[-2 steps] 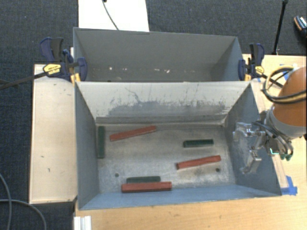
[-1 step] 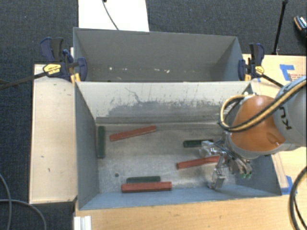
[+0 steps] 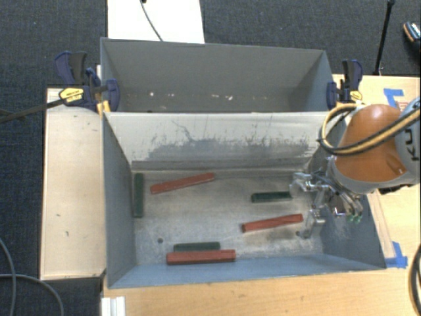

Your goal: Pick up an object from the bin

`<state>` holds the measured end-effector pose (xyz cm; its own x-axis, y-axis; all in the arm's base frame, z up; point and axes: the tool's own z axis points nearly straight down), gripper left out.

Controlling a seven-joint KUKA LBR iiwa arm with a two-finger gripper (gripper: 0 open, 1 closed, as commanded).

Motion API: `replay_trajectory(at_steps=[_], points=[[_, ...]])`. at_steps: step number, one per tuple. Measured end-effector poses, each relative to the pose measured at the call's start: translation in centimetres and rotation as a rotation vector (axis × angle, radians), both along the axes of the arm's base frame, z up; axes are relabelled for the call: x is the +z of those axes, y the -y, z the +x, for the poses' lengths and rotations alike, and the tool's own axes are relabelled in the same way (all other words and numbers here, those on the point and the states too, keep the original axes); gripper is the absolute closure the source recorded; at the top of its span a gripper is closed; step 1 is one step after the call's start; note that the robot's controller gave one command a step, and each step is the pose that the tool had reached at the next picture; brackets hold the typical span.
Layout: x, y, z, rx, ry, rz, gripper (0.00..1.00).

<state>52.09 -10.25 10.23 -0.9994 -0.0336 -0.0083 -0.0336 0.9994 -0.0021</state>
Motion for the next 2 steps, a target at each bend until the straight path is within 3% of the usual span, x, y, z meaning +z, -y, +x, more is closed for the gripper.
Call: replay_trajectory(at_steps=[1,2], points=[[-0.2,-6.0,-1.7,0.129,-0.008,0.004,0.0],[-3.3,-5.1,-2.7,0.011,-0.011,0.003,0.0]])
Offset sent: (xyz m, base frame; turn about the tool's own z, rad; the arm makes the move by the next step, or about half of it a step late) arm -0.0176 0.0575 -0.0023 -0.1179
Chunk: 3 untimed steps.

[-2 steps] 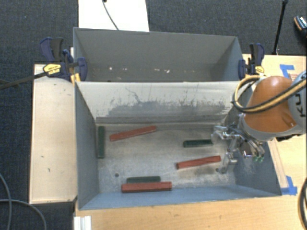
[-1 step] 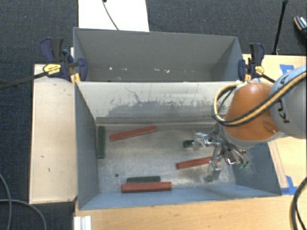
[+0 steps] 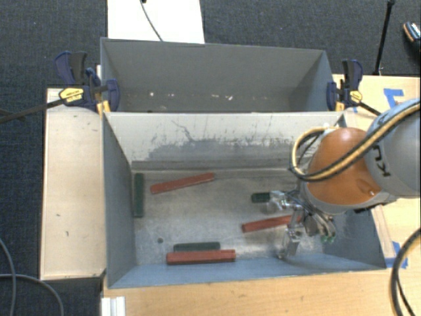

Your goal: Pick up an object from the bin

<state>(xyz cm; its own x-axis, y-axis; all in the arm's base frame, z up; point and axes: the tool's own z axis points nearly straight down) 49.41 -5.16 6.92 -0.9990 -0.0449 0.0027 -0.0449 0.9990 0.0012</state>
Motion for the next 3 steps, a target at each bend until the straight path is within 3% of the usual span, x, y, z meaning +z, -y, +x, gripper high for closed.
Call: replay_trajectory(at_steps=[1,2,3], points=[[0.0,0.0,0.0,0.007,0.001,0.0,0.0],[0.0,0.0,0.0,0.011,0.0,-0.001,1.0],[4.2,0.0,0.2,0.018,0.01,-0.002,1.0]])
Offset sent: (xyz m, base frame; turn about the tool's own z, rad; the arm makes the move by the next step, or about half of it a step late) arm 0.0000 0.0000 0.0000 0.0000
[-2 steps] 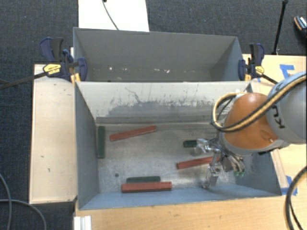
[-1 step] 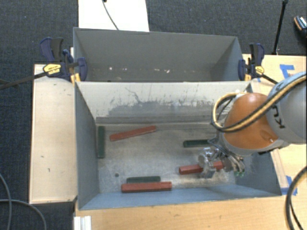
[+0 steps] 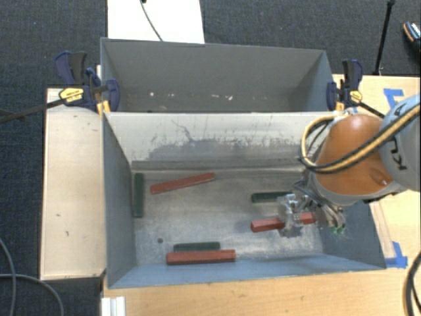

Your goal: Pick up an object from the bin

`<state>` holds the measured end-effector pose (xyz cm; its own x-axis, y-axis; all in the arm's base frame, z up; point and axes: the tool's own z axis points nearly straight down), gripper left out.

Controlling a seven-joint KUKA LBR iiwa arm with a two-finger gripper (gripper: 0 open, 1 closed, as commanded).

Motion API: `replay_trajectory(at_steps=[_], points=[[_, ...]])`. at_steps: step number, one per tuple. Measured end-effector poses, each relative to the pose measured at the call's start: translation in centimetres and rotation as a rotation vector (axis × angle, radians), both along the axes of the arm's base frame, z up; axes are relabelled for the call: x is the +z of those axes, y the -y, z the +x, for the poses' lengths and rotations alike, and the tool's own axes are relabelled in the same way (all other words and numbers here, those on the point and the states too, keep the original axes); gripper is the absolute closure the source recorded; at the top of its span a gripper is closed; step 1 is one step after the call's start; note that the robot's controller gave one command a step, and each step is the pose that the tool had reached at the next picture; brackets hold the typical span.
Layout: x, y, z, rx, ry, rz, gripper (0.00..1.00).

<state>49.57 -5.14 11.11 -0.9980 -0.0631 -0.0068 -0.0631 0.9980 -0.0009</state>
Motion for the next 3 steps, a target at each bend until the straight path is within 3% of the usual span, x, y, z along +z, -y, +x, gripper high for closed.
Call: replay_trajectory(at_steps=[2,3], points=[[5.5,0.0,0.3,0.009,0.001,0.0,1.0],[5.6,0.0,0.4,0.011,0.0,0.0,1.0]])
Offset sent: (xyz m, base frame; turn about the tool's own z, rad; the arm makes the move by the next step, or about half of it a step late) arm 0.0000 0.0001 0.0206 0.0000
